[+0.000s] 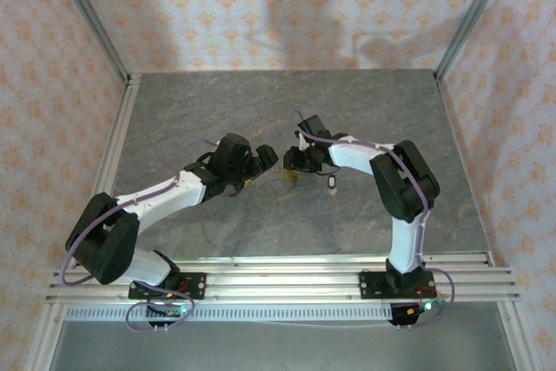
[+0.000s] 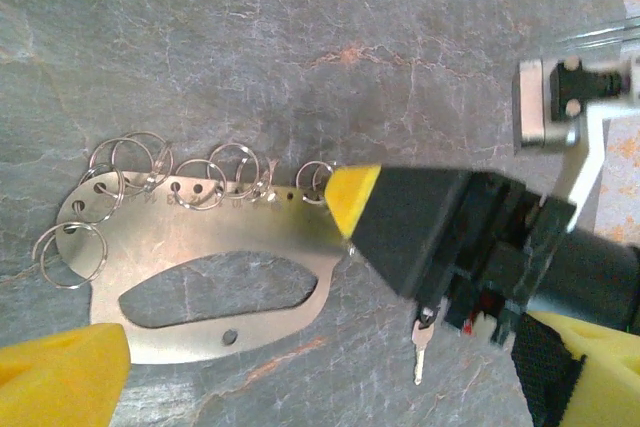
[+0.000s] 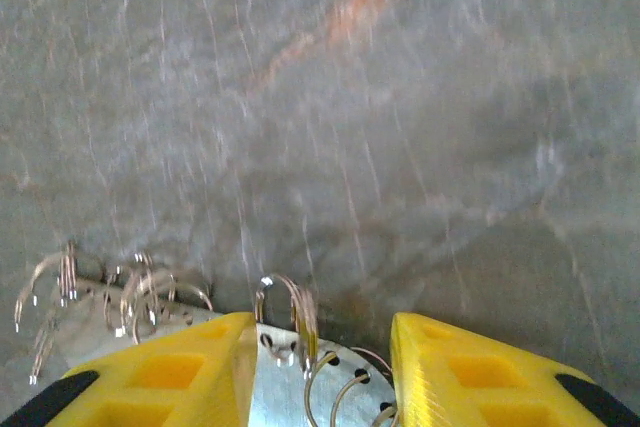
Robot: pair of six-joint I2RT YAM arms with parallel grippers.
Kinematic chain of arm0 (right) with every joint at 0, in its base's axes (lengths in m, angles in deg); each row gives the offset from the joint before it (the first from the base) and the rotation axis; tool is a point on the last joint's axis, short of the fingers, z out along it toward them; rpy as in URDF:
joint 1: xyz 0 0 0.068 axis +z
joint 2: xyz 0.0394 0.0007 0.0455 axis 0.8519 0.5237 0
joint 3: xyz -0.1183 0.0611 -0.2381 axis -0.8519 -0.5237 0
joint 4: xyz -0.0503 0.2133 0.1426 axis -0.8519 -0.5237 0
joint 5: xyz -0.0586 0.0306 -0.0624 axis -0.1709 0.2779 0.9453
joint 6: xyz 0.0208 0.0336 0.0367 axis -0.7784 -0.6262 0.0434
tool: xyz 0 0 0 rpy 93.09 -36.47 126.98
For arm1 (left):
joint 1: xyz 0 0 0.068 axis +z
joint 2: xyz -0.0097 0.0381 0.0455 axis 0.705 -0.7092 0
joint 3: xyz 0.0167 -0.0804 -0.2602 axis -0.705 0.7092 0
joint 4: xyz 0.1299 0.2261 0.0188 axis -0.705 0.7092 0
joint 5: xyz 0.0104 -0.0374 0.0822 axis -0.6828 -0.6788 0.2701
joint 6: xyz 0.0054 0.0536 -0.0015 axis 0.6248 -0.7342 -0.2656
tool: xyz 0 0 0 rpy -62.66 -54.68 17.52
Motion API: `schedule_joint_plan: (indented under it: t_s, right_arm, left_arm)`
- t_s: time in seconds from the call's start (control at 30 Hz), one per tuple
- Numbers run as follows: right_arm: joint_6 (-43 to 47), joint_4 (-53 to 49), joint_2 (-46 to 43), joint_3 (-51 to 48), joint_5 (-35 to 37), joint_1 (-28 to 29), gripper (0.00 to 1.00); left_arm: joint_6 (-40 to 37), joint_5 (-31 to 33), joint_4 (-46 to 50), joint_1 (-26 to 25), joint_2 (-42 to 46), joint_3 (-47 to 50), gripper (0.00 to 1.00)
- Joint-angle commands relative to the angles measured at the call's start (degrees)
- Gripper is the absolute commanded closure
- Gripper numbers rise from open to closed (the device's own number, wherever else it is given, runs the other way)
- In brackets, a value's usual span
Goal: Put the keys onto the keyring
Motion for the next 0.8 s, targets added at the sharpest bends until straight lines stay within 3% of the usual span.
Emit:
schedule_joint_plan:
  t_s: [0.0, 0.4, 0.77]
  right_arm:
    - [-2.7, 2.0, -4.9, -3.2, -1.2, 1.4, 0.60]
    - [-0.8, -3.9, -20.3, -8.8, 11.0, 1.8, 0.57]
    - [-2.9, 0.1, -18.2, -15.9, 9.0, 3.7, 0.57]
  left_arm:
    - [-2.5, 1.5, -1.3, -0.3, -1.9, -2.3, 0.00]
    - [-9.1, -0.5, 0.9, 3.5, -2.5, -5.4, 0.00]
    - [-11.8, -2.4, 2.4, 5.9, -1.1, -5.4, 0.00]
